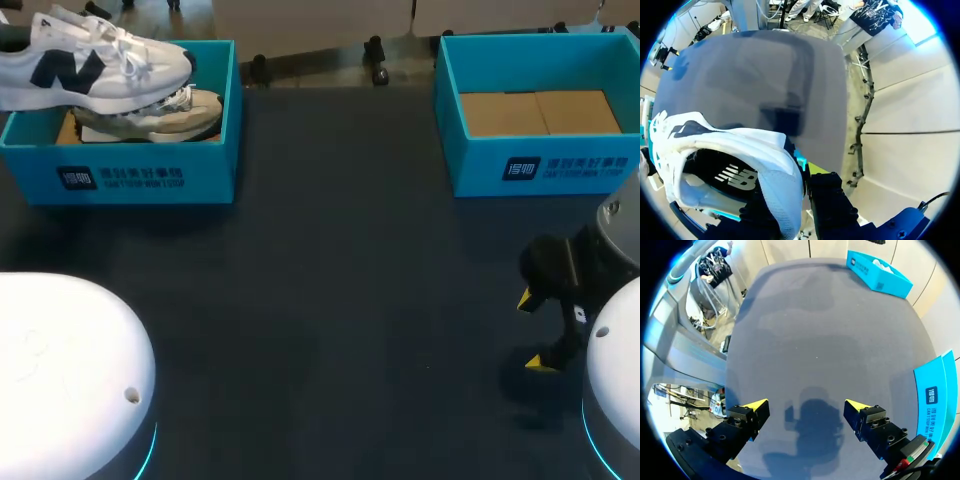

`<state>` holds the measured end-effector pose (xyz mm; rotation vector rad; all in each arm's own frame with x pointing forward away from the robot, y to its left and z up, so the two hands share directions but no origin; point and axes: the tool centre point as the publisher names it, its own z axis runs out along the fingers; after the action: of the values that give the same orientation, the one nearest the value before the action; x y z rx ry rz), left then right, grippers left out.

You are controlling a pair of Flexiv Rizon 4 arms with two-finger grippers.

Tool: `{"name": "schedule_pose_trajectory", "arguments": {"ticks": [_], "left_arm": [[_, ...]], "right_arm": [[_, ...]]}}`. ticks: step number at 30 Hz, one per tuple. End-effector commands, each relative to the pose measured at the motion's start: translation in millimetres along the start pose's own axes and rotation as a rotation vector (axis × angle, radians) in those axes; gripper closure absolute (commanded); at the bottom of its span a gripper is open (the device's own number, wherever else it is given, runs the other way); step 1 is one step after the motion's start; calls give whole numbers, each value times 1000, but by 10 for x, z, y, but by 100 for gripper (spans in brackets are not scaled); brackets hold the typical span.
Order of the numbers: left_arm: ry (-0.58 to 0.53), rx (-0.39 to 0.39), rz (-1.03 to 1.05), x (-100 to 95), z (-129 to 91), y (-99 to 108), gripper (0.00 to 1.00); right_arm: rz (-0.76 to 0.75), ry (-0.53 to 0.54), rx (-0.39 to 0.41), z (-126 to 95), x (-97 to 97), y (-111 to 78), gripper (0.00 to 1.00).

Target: Take the shoe out of the shoebox, open the shoe tongue, remove and reinsert the insole, then place the shoe into the shoebox

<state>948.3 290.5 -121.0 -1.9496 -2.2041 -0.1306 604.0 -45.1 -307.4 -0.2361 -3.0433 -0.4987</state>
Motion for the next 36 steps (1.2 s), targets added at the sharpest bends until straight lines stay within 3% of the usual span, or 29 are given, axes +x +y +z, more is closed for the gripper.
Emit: {"name": "schedule_pose_trajectory", "arguments": {"ticks": [1, 10, 16, 34, 36], "left_arm": [[18, -147, -9, -145, 5, -610, 100], [28, -114, 57, -444, 85, -1223, 100], [62, -151, 108, -658, 151, -1677, 100], [62, -151, 108, -658, 151, -1677, 100], [72, -118, 99, -841, 202, -1799, 100]], "right_arm": [[0, -4, 1, 3, 19, -4, 0], [0, -4, 1, 3, 19, -4, 0], [0, -4, 1, 3, 19, -4, 0], [0, -4, 1, 3, 19, -4, 0], [0, -4, 1, 3, 19, -4, 0]]}}
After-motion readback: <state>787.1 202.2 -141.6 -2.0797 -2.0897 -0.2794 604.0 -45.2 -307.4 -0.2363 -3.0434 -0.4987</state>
